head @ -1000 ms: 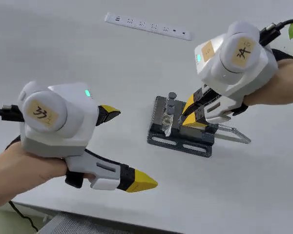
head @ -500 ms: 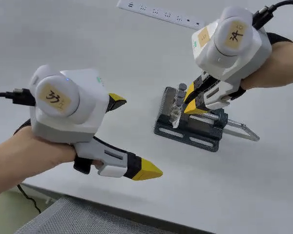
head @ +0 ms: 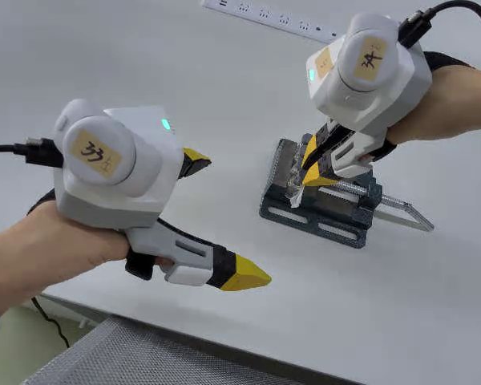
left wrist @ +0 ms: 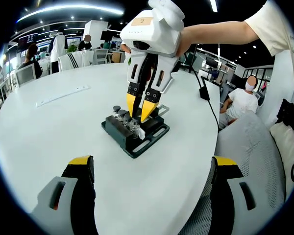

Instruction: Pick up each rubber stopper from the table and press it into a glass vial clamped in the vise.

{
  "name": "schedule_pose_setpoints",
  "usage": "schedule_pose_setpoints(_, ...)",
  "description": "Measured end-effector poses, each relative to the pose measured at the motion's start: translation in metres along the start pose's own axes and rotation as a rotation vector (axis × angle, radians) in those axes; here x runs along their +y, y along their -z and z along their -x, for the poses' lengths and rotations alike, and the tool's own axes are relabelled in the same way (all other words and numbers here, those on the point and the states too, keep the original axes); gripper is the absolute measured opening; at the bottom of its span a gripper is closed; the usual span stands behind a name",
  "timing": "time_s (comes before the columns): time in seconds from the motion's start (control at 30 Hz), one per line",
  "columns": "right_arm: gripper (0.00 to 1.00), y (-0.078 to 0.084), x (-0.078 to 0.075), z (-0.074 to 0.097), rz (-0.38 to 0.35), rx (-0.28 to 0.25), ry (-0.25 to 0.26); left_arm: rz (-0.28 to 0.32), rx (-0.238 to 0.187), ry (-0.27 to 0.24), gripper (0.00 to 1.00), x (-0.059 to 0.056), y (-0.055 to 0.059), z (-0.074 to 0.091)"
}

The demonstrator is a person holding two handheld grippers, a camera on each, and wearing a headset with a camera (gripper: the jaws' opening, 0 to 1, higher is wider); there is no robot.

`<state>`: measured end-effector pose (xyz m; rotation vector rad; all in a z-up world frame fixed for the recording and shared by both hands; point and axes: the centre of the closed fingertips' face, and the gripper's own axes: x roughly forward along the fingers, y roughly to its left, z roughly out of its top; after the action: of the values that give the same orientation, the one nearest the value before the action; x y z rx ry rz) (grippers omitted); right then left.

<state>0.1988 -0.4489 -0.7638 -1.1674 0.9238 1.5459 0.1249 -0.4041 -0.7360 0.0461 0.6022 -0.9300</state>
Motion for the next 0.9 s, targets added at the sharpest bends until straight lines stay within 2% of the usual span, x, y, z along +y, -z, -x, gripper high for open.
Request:
schedule_pose_setpoints(0.43,0.06,-0.0011,-0.0016,-0.0039,0.007,0.024,-0.009,0.015,0.005,0.000,0.98,0.0015,0.0055,0.0009)
schedule_pose_setpoints(0.9,0.06,-0.0007,-0.0013,-0.0047,0.004,0.031,-0.011,0.021,0.002,0.000,0.97,0.0014,0.0062,0.0011)
